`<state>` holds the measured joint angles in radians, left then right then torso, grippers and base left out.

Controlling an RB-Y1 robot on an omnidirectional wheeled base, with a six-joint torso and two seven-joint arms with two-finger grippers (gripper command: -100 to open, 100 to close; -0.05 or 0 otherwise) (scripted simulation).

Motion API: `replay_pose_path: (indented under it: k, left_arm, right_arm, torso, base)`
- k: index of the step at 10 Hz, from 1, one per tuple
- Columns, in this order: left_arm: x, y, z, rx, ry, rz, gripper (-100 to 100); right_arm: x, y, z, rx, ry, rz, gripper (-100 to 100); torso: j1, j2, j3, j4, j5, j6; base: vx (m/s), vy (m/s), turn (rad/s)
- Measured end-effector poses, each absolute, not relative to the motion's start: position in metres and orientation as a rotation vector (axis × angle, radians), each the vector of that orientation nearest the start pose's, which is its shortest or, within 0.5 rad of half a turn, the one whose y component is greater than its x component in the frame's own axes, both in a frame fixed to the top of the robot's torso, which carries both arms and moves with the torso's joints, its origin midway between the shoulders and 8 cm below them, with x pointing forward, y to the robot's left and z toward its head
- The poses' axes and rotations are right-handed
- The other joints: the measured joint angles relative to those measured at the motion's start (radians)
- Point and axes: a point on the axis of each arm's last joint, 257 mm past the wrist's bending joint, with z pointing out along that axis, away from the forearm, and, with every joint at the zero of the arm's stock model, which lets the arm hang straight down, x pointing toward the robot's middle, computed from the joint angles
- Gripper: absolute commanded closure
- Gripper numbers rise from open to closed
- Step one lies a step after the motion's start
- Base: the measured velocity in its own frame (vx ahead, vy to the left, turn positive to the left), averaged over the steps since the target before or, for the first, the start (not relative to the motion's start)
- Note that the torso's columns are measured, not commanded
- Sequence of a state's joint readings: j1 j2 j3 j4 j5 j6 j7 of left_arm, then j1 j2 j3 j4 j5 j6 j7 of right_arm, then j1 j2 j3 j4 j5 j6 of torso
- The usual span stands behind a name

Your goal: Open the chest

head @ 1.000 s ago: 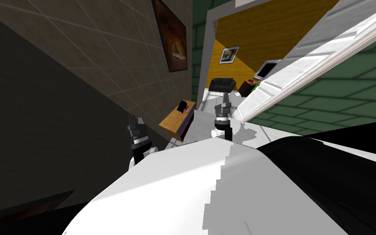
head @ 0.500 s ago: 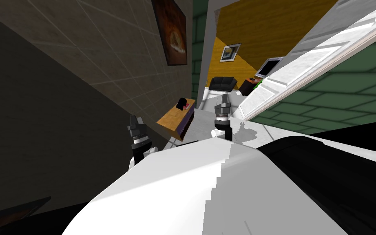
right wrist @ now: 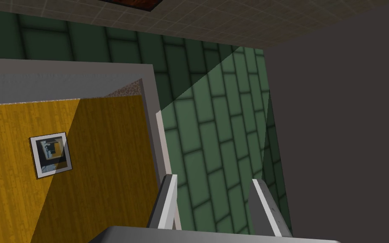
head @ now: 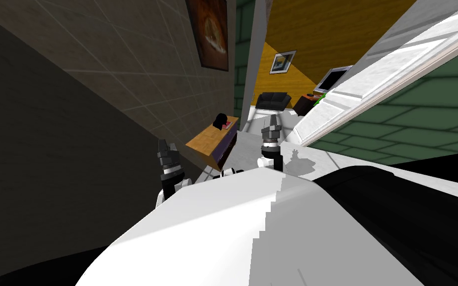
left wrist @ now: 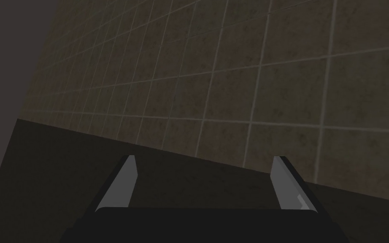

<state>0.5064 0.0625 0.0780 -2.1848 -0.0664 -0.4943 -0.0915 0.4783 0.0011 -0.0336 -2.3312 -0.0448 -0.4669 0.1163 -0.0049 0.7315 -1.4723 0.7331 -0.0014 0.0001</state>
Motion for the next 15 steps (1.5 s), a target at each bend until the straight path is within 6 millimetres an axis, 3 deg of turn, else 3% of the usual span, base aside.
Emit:
replay_pose_path:
  k: [5,15]
  left_arm:
    - [0.383,0.316,-0.049,-0.624,0.857,-1.042,-100]
    - [0.432,0.369,-0.114,-0.758,0.916,-0.966,-100]
  right_arm:
    - [0.337,-0.291,0.049,0.609,0.584,1.206,0]
    - [0.337,-0.291,0.049,0.609,0.584,1.206,0]
  torso:
    - [0.004,0.006,-0.004,0.005,0.001,0.000]
    - [0.009,0.009,-0.002,0.006,0.003,0.000]
  base:
    - [0.093,-0.158,0.102]
    - [0.088,-0.199,0.107]
